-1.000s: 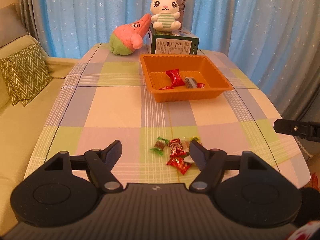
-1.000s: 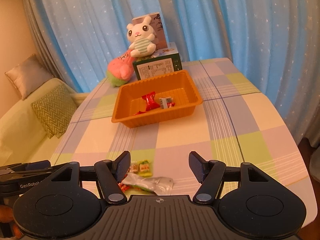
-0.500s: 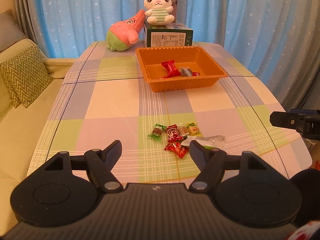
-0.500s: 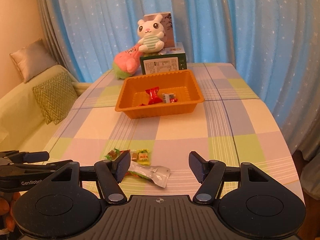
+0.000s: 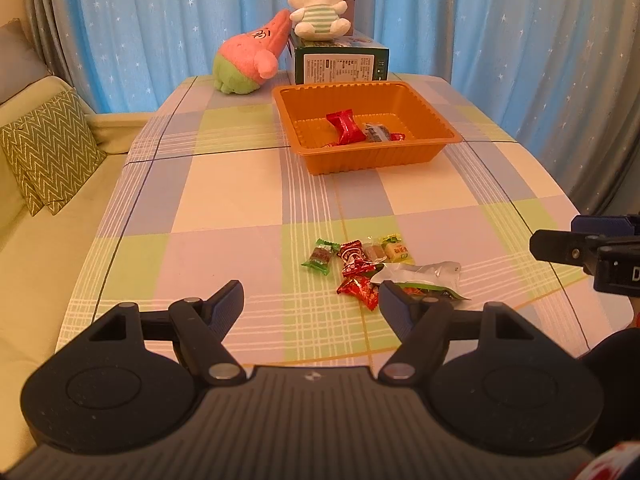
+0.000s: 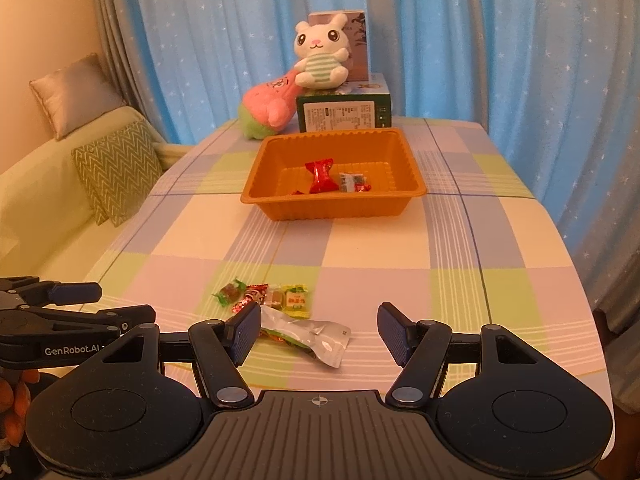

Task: Organize snacks
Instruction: 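Move both tools back toward the remaining snack pile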

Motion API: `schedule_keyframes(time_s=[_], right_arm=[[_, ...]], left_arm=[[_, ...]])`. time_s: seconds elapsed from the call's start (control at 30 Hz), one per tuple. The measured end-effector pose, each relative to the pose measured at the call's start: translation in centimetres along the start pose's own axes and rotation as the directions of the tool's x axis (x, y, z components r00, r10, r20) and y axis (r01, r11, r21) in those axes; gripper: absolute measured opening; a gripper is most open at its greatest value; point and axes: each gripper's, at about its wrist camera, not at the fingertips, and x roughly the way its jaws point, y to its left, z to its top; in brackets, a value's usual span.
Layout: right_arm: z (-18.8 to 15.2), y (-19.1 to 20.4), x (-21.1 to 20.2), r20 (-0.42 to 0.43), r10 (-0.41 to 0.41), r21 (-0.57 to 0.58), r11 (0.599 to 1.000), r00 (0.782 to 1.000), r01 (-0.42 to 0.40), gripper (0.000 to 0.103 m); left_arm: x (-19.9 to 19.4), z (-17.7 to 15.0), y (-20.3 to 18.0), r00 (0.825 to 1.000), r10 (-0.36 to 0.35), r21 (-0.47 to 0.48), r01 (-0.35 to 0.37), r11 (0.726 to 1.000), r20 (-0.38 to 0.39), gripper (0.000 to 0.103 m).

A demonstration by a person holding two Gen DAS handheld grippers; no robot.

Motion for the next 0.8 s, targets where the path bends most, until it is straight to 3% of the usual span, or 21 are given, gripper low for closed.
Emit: schedule_keyframes(time_s=[0.4,0.8], right_arm=[[-1.0,0.2,3.8,-0.065,0.031,-0.053,0.998,0.997,-0.034,0.065],[-1.8,1.2,10.0,-0.168,0.090,-0.240,0.962,0.982,-0.129,0.064]], left_arm=[[2.5,-0.4,0.8,0.999,0.001,0.015,0.000,1.000,-0.047,0.072],[6.9,1.0,2.1,0.994,-0.026,0.078,0.034,0.996,-0.109,0.072]])
